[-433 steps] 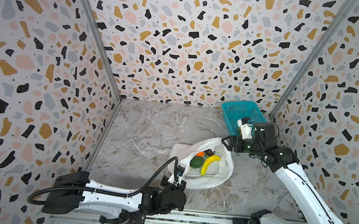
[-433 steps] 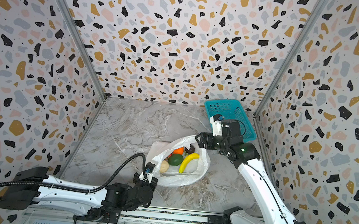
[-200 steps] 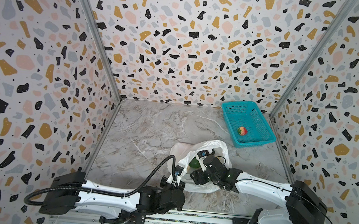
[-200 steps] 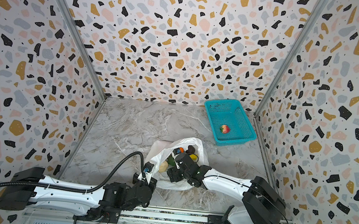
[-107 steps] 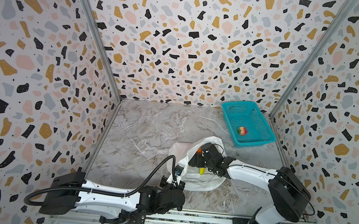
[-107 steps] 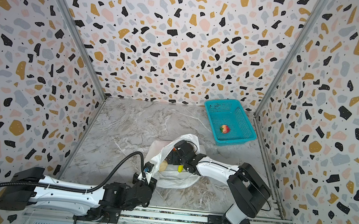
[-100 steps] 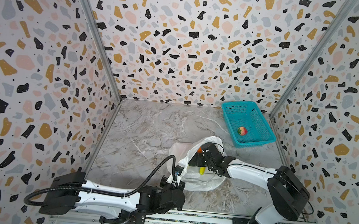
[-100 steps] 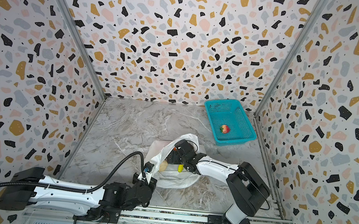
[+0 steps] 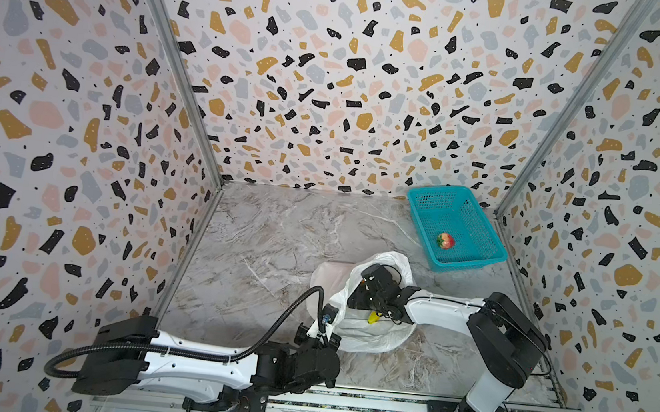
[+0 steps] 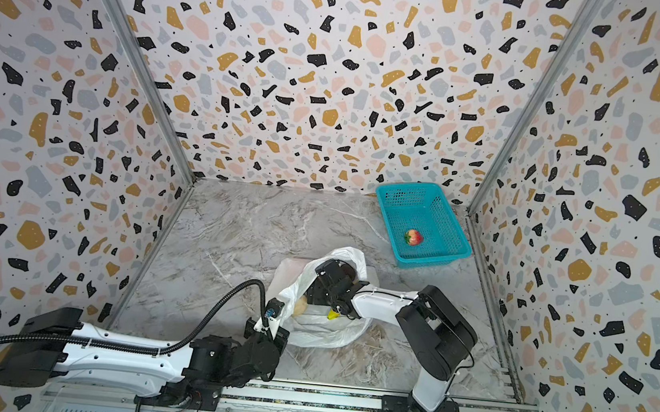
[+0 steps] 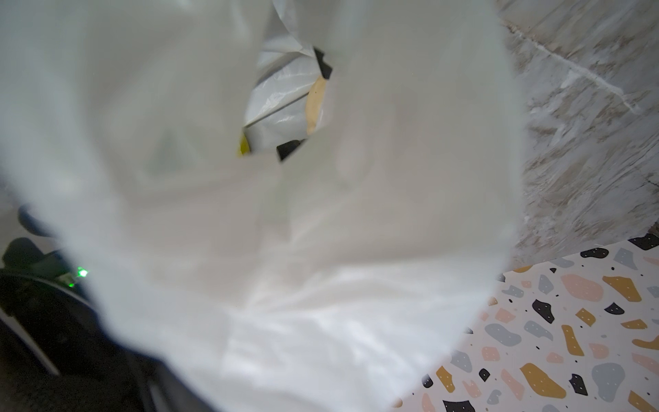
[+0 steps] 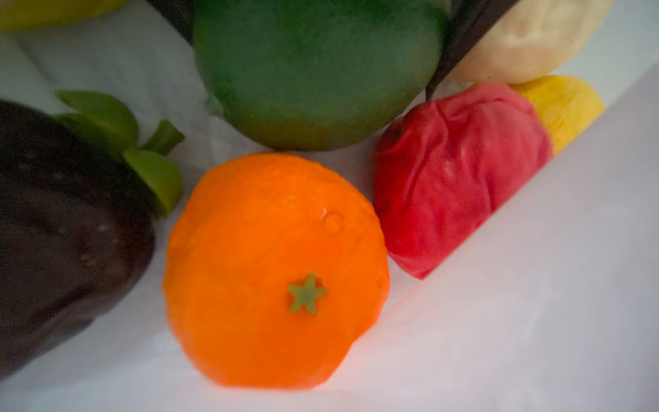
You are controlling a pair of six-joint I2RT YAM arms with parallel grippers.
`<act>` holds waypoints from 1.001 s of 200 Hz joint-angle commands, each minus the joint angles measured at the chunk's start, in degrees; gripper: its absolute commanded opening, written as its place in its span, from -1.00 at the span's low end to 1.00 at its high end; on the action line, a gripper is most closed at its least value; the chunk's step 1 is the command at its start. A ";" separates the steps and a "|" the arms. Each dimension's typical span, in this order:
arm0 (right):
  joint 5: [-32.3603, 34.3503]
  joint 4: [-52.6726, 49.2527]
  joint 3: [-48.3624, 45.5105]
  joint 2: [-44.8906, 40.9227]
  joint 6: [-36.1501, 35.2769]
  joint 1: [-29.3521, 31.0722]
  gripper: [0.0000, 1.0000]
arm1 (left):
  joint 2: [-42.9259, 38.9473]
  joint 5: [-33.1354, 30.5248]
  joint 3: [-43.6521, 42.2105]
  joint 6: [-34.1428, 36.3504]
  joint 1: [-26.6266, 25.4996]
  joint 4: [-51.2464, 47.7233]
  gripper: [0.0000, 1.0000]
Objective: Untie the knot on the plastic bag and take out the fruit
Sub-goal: 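Grasp the green lime with the right gripper and lift it out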
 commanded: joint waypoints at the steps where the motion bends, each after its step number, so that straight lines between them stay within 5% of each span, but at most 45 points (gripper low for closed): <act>1: 1.17 -1.74 -0.54 -2.70 -0.19 0.79 0.23 | 0.21 -0.48 1.05 0.91 0.26 1.45 -1.00; 20: 1.15 -2.60 -1.17 -4.88 -1.18 0.90 -0.01 | 0.36 -0.73 1.05 1.16 0.25 1.62 -1.00; 126: -7.97 -21.42 -4.40 -24.45 -8.44 4.32 -0.02 | 1.17 -4.33 2.54 1.84 0.29 1.26 -1.00; 200: -9.05 -39.47 12.41 -33.88 -16.17 -1.13 0.00 | 1.97 -5.33 3.33 1.75 0.32 0.20 -1.00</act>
